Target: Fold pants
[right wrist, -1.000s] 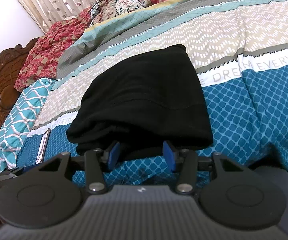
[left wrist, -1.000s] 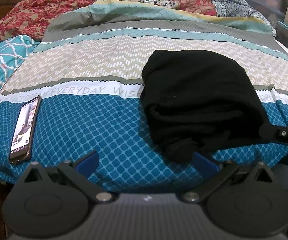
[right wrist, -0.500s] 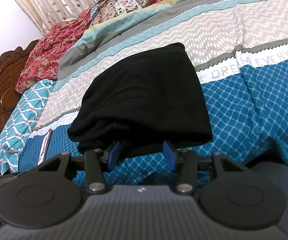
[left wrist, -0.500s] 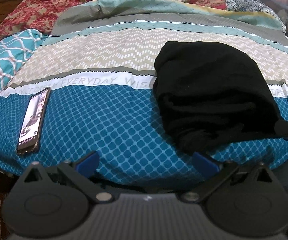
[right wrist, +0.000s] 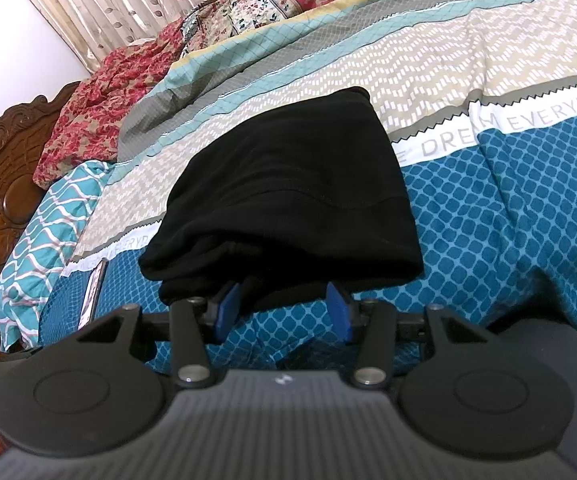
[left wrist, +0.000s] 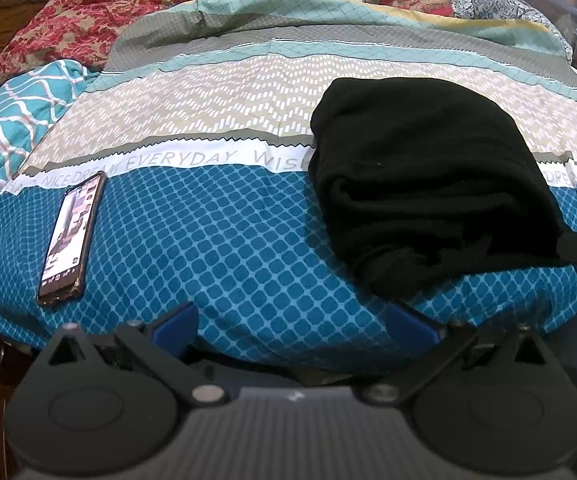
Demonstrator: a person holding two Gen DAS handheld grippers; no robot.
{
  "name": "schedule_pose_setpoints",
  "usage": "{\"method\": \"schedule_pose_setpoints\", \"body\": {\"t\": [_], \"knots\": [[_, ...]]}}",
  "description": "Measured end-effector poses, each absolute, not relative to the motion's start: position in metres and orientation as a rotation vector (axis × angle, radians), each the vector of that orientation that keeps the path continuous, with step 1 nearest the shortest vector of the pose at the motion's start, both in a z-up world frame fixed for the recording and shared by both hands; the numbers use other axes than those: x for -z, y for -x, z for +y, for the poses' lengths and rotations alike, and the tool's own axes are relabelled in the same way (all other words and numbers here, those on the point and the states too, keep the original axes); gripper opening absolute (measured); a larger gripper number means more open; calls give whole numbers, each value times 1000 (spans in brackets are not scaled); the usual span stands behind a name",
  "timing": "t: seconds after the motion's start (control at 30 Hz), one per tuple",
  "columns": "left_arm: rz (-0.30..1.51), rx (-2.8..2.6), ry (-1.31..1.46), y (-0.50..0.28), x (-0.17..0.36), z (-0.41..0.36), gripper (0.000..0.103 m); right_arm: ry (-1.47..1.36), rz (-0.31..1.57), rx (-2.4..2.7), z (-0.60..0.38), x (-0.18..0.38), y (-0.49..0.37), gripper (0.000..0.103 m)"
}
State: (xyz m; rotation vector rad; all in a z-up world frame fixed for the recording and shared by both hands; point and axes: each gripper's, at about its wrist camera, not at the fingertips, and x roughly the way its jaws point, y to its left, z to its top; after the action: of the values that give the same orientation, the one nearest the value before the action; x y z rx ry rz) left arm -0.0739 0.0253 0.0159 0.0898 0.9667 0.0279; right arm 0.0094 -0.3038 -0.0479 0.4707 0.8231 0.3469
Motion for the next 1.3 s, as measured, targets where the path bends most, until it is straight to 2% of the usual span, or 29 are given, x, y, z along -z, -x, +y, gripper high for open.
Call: {"method": "schedule_pose_setpoints", "body": {"t": [1.3], "knots": [[1024, -24, -67, 86, -7, 27, 103, -490, 816, -341, -306, 50, 4, 51]]}}
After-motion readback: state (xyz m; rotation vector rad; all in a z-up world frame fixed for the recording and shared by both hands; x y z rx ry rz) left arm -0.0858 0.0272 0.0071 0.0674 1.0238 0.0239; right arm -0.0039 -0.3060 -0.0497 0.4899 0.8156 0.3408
